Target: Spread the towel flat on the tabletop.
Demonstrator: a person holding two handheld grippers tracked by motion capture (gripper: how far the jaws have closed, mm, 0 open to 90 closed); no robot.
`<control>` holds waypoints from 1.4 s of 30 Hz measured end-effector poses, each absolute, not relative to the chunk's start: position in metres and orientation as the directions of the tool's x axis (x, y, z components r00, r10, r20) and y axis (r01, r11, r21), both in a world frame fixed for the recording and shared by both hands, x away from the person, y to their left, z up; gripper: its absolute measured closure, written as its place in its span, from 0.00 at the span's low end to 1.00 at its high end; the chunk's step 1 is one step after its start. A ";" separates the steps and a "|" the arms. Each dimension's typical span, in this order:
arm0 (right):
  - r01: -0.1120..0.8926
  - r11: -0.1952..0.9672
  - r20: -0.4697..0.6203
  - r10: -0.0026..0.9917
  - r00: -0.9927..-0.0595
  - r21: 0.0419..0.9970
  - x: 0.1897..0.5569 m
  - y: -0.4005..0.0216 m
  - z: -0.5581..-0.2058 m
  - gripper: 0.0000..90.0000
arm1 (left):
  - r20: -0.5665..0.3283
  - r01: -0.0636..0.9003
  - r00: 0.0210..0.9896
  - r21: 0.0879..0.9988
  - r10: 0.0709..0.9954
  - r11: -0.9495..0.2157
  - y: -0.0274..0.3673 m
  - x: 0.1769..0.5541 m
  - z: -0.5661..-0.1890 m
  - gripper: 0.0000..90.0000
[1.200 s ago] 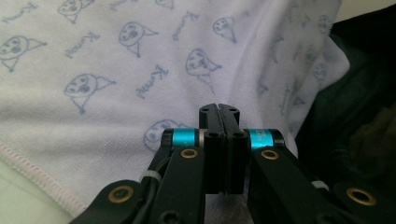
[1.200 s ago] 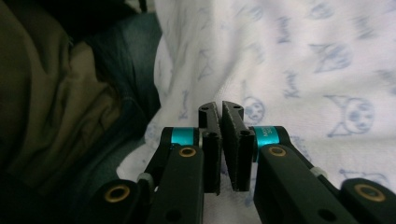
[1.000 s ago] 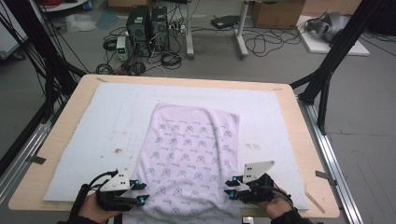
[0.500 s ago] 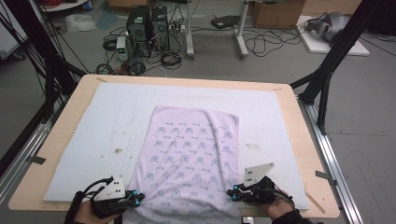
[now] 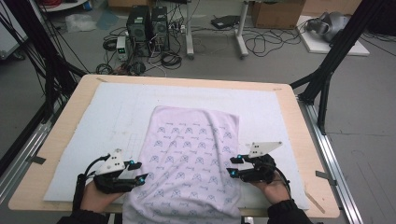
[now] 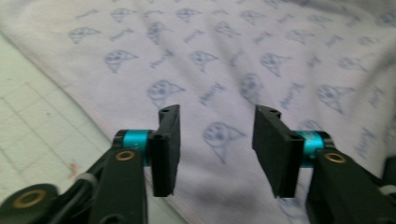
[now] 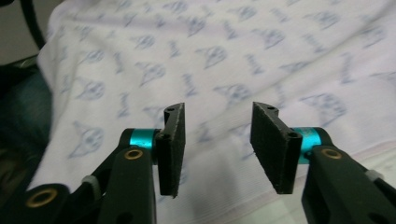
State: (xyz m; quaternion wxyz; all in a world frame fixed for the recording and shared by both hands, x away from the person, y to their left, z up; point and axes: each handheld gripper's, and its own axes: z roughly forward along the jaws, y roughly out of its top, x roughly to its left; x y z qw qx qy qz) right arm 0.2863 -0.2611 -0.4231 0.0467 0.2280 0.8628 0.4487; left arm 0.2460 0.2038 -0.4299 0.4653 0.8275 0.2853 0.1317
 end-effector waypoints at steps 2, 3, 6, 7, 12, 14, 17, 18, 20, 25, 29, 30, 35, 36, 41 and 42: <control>0.354 0.487 0.113 0.456 -0.883 0.799 0.291 -0.263 -0.422 0.54 | -0.039 0.349 0.791 0.848 0.611 -0.399 0.205 0.251 -0.429 0.55; 0.361 0.479 0.116 0.467 -0.876 0.800 0.293 -0.265 -0.422 0.52 | -0.044 0.360 0.779 0.849 0.626 -0.387 0.206 0.255 -0.429 0.54; 0.375 0.462 0.126 0.483 -0.866 0.804 0.300 -0.268 -0.422 0.47 | -0.044 0.376 0.752 0.848 0.658 -0.374 0.210 0.264 -0.428 0.46; 0.376 0.459 0.128 0.484 -0.866 0.805 0.301 -0.268 -0.422 0.47 | -0.041 0.378 0.749 0.846 0.661 -0.375 0.211 0.266 -0.428 0.46; 0.374 0.437 0.123 0.502 -0.856 0.818 0.304 -0.268 -0.420 0.40 | -0.048 0.379 0.744 0.851 0.666 -0.363 0.214 0.276 -0.430 0.45; 0.370 0.434 0.116 0.508 -0.853 0.821 0.306 -0.267 -0.419 0.39 | -0.048 0.381 0.746 0.849 0.664 -0.367 0.213 0.280 -0.429 0.44; 0.373 0.438 0.109 0.519 -0.848 0.818 0.310 -0.264 -0.420 0.38 | -0.038 0.368 0.750 0.854 0.661 -0.369 0.211 0.283 -0.427 0.44; 0.371 0.440 0.109 0.514 -0.851 0.818 0.311 -0.263 -0.420 0.38 | -0.033 0.364 0.751 0.854 0.659 -0.372 0.210 0.284 -0.426 0.44; 0.366 0.439 0.105 0.513 -0.852 0.820 0.314 -0.261 -0.420 0.38 | -0.038 0.363 0.752 0.857 0.658 -0.366 0.209 0.286 -0.425 0.44; 0.355 0.432 0.093 0.520 -0.849 0.829 0.318 -0.258 -0.417 0.37 | -0.039 0.362 0.754 0.858 0.656 -0.365 0.207 0.289 -0.425 0.44; 0.362 0.423 0.102 0.522 -0.846 0.831 0.317 -0.259 -0.417 0.37 | -0.032 0.359 0.765 0.851 0.644 -0.384 0.204 0.290 -0.426 0.43; 0.360 0.427 0.099 0.522 -0.847 0.830 0.317 -0.259 -0.417 0.37 | -0.032 0.360 0.765 0.850 0.643 -0.386 0.204 0.289 -0.426 0.43; 0.352 0.447 0.084 0.517 -0.852 0.822 0.316 -0.256 -0.417 0.37 | -0.034 0.360 0.762 0.852 0.647 -0.379 0.206 0.288 -0.425 0.42; 0.354 0.449 0.087 0.514 -0.853 0.820 0.315 -0.256 -0.417 0.37 | -0.032 0.358 0.762 0.853 0.647 -0.380 0.207 0.288 -0.425 0.42; 0.353 0.446 0.088 0.513 -0.854 0.822 0.314 -0.256 -0.417 0.37 | -0.029 0.355 0.765 0.853 0.643 -0.383 0.205 0.289 -0.425 0.43; 0.350 0.445 0.086 0.513 -0.854 0.824 0.314 -0.256 -0.416 0.37 | -0.031 0.356 0.765 0.853 0.643 -0.382 0.205 0.289 -0.425 0.43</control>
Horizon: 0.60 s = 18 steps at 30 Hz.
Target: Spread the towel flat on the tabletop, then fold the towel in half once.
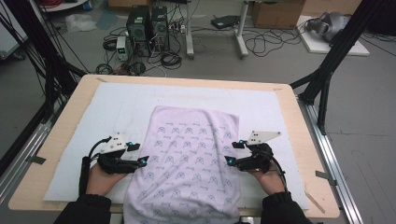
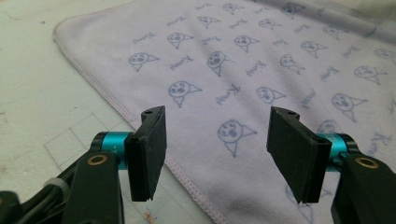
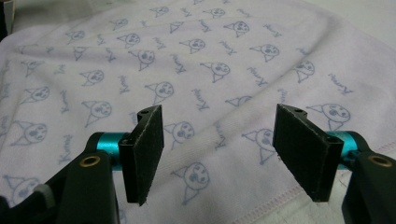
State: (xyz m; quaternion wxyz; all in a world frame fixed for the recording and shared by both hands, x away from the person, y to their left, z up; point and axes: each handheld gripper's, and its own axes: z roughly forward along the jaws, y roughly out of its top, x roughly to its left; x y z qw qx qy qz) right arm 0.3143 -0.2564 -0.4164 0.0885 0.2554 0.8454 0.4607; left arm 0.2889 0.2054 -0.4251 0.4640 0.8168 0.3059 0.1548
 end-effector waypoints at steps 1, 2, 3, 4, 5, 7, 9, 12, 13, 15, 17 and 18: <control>0.351 0.441 0.088 0.514 -0.853 0.826 0.314 -0.257 -0.416 0.36 | -0.032 0.355 0.766 0.853 0.642 -0.382 0.206 0.289 -0.425 0.43; 0.352 0.440 0.089 0.515 -0.853 0.826 0.314 -0.257 -0.416 0.36 | -0.031 0.355 0.765 0.854 0.643 -0.381 0.206 0.289 -0.425 0.43; 0.353 0.441 0.089 0.515 -0.853 0.825 0.314 -0.257 -0.416 0.36 | -0.026 0.351 0.765 0.854 0.643 -0.383 0.206 0.289 -0.425 0.43; 0.353 0.447 0.088 0.513 -0.854 0.822 0.314 -0.257 -0.416 0.36 | -0.029 0.352 0.765 0.856 0.644 -0.379 0.207 0.288 -0.425 0.43; 0.350 0.449 0.084 0.513 -0.855 0.822 0.313 -0.256 -0.416 0.36 | -0.027 0.350 0.766 0.856 0.643 -0.380 0.207 0.288 -0.424 0.43; 0.352 0.449 0.085 0.515 -0.853 0.821 0.313 -0.256 -0.416 0.35 | -0.021 0.346 0.767 0.855 0.641 -0.386 0.207 0.288 -0.425 0.43; 0.343 0.452 0.075 0.513 -0.855 0.823 0.314 -0.256 -0.416 0.35 | -0.019 0.346 0.769 0.853 0.639 -0.390 0.207 0.288 -0.425 0.43; 0.343 0.459 0.073 0.511 -0.857 0.819 0.313 -0.256 -0.416 0.35 | -0.020 0.345 0.770 0.854 0.638 -0.389 0.206 0.288 -0.425 0.43; 0.342 0.461 0.069 0.511 -0.857 0.819 0.313 -0.256 -0.417 0.35 | -0.018 0.345 0.770 0.853 0.637 -0.392 0.206 0.288 -0.425 0.43; 0.339 0.463 0.064 0.513 -0.856 0.819 0.313 -0.256 -0.417 0.35 | -0.018 0.345 0.770 0.852 0.638 -0.393 0.206 0.288 -0.425 0.43; 0.342 0.461 0.068 0.514 -0.855 0.819 0.312 -0.256 -0.416 0.35 | -0.018 0.345 0.771 0.852 0.637 -0.393 0.206 0.288 -0.425 0.43; 0.337 0.459 0.064 0.514 -0.855 0.822 0.313 -0.256 -0.416 0.35 | -0.018 0.345 0.772 0.852 0.635 -0.394 0.206 0.288 -0.425 0.43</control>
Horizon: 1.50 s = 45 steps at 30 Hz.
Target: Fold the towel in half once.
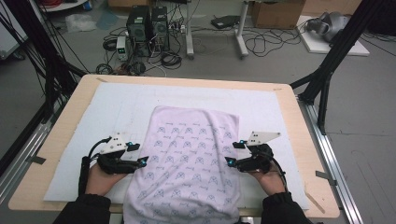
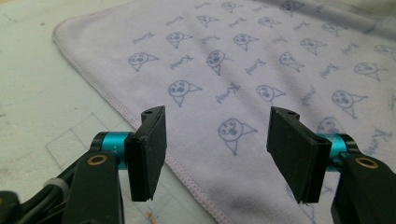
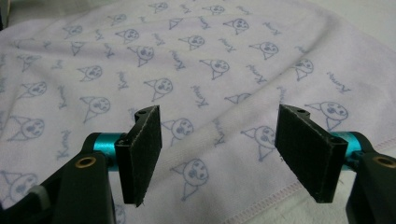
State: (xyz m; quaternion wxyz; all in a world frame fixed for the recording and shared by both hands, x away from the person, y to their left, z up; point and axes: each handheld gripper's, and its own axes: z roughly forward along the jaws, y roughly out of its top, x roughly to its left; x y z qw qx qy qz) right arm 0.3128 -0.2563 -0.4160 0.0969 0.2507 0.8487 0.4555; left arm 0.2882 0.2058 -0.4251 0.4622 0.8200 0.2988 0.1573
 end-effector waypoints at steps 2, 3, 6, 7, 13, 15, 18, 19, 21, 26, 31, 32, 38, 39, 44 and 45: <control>0.338 0.459 0.065 0.514 -0.855 0.822 0.313 -0.256 -0.416 0.35 | -0.020 0.347 0.772 0.851 0.635 -0.394 0.206 0.288 -0.425 0.43; 0.339 0.461 0.064 0.514 -0.855 0.820 0.313 -0.256 -0.416 0.35 | -0.019 0.346 0.772 0.851 0.635 -0.396 0.206 0.288 -0.426 0.43; 0.332 0.472 0.054 0.511 -0.858 0.817 0.313 -0.255 -0.416 0.35 | -0.017 0.347 0.771 0.849 0.636 -0.399 0.206 0.289 -0.426 0.43; 0.334 0.473 0.055 0.512 -0.857 0.815 0.312 -0.255 -0.416 0.35 | -0.015 0.347 0.772 0.847 0.635 -0.402 0.206 0.289 -0.426 0.43; 0.345 0.450 0.064 0.531 -0.845 0.824 0.315 -0.261 -0.414 0.35 | -0.015 0.353 0.772 0.842 0.636 -0.408 0.206 0.292 -0.423 0.43; 0.346 0.445 0.064 0.535 -0.842 0.826 0.319 -0.264 -0.412 0.35 | -0.020 0.354 0.772 0.844 0.636 -0.404 0.205 0.297 -0.419 0.43; 0.366 0.438 0.076 0.552 -0.830 0.821 0.330 -0.268 -0.409 0.35 | -0.023 0.365 0.765 0.839 0.644 -0.403 0.203 0.312 -0.411 0.44; 0.368 0.439 0.075 0.555 -0.828 0.820 0.335 -0.269 -0.408 0.35 | -0.025 0.368 0.764 0.838 0.645 -0.404 0.202 0.317 -0.408 0.44; 0.383 0.437 0.084 0.564 -0.821 0.814 0.344 -0.272 -0.407 0.35 | -0.006 0.366 0.764 0.827 0.645 -0.426 0.199 0.329 -0.402 0.45; 0.438 0.400 0.140 0.589 -0.796 0.805 0.372 -0.278 -0.399 0.33 | -0.021 0.384 0.749 0.829 0.662 -0.407 0.198 0.359 -0.389 0.48; 0.444 0.436 0.106 0.610 -0.785 0.783 0.399 -0.279 -0.381 0.35 | -0.035 0.403 0.728 0.830 0.684 -0.386 0.201 0.393 -0.374 0.52; 0.450 0.433 0.107 0.618 -0.779 0.781 0.404 -0.280 -0.379 0.36 | -0.036 0.409 0.723 0.827 0.690 -0.385 0.201 0.399 -0.373 0.53; 0.489 0.425 0.123 0.647 -0.753 0.761 0.422 -0.283 -0.393 0.42 | -0.091 0.487 0.690 0.793 0.718 -0.367 0.197 0.426 -0.395 0.60; 0.502 0.424 0.128 0.655 -0.745 0.753 0.424 -0.282 -0.396 0.43 | -0.095 0.506 0.680 0.779 0.727 -0.372 0.194 0.429 -0.400 0.61; 0.510 0.453 0.104 0.665 -0.740 0.731 0.430 -0.278 -0.409 0.48 | -0.038 0.506 0.665 0.758 0.746 -0.412 0.180 0.436 -0.419 0.65; 0.512 0.457 0.098 0.669 -0.737 0.727 0.432 -0.278 -0.412 0.49 | -0.023 0.506 0.653 0.756 0.757 -0.414 0.178 0.437 -0.421 0.65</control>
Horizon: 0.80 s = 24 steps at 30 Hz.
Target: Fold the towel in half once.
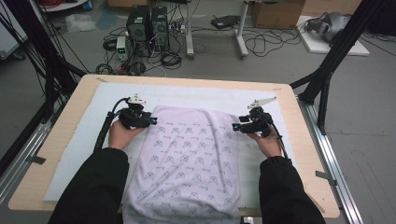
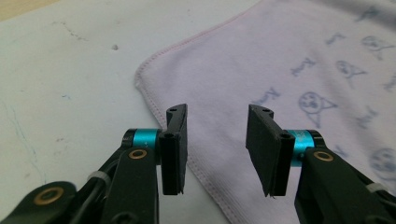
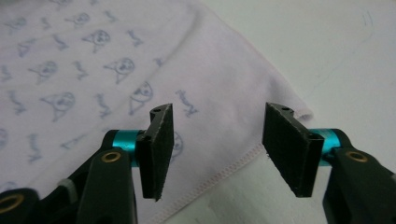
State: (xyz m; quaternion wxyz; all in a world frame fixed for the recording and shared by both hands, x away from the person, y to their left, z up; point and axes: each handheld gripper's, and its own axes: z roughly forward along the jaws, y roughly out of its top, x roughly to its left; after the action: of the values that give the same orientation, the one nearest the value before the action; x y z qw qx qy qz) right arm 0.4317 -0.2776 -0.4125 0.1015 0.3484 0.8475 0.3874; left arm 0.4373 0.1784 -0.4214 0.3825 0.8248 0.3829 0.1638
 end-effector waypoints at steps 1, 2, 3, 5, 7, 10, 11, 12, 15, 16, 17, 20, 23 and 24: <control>0.521 0.455 0.097 0.679 -0.728 0.723 0.433 -0.278 -0.415 0.49 | -0.024 0.515 0.639 0.755 0.769 -0.406 0.177 0.439 -0.424 0.65; 0.526 0.436 0.113 0.683 -0.722 0.730 0.434 -0.279 -0.419 0.49 | -0.029 0.522 0.633 0.755 0.774 -0.398 0.175 0.441 -0.428 0.65; 0.535 0.418 0.128 0.688 -0.714 0.734 0.436 -0.280 -0.423 0.49 | -0.014 0.524 0.628 0.746 0.778 -0.410 0.173 0.441 -0.431 0.66; 0.541 0.416 0.125 0.698 -0.706 0.731 0.437 -0.280 -0.429 0.50 | 0.002 0.543 0.611 0.726 0.792 -0.421 0.171 0.443 -0.437 0.67; 0.548 0.427 0.110 0.709 -0.696 0.719 0.438 -0.280 -0.433 0.50 | 0.007 0.559 0.575 0.726 0.818 -0.400 0.171 0.443 -0.440 0.65; 0.581 0.431 0.117 0.726 -0.678 0.691 0.440 -0.279 -0.442 0.53 | -0.012 0.564 0.569 0.733 0.822 -0.380 0.170 0.442 -0.442 0.69; 0.574 0.434 0.098 0.733 -0.673 0.694 0.438 -0.278 -0.442 0.56 | -0.022 0.568 0.572 0.732 0.820 -0.376 0.170 0.442 -0.442 0.71; 0.565 0.440 0.077 0.738 -0.670 0.698 0.437 -0.276 -0.442 0.58 | -0.041 0.580 0.562 0.732 0.826 -0.358 0.171 0.443 -0.442 0.75; 0.552 0.460 0.054 0.733 -0.678 0.695 0.435 -0.273 -0.442 0.68 | -0.152 0.652 0.519 0.707 0.841 -0.275 0.180 0.447 -0.440 0.90; 0.547 0.469 0.055 0.723 -0.689 0.693 0.434 -0.271 -0.441 0.74 | -0.184 0.667 0.512 0.701 0.839 -0.253 0.182 0.448 -0.441 0.93; 0.550 0.469 0.066 0.717 -0.694 0.691 0.433 -0.270 -0.441 0.81 | -0.186 0.667 0.516 0.700 0.836 -0.256 0.183 0.448 -0.440 0.95; 0.555 0.465 0.096 0.701 -0.707 0.689 0.434 -0.269 -0.441 0.90 | -0.160 0.657 0.526 0.700 0.836 -0.280 0.180 0.446 -0.439 0.96; 0.577 0.443 0.136 0.701 -0.700 0.686 0.433 -0.269 -0.440 0.93 | -0.153 0.652 0.537 0.699 0.829 -0.294 0.181 0.445 -0.438 0.97; 0.574 0.441 0.139 0.697 -0.703 0.690 0.433 -0.269 -0.440 0.93 | -0.152 0.648 0.542 0.702 0.827 -0.296 0.182 0.444 -0.437 0.97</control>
State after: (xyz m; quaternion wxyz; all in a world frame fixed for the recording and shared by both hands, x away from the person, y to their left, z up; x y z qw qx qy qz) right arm 0.4330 -0.2694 -0.4396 0.0831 0.3760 0.8448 0.3715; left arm 0.4441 0.1823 -0.4366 0.3708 0.7959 0.4633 0.1204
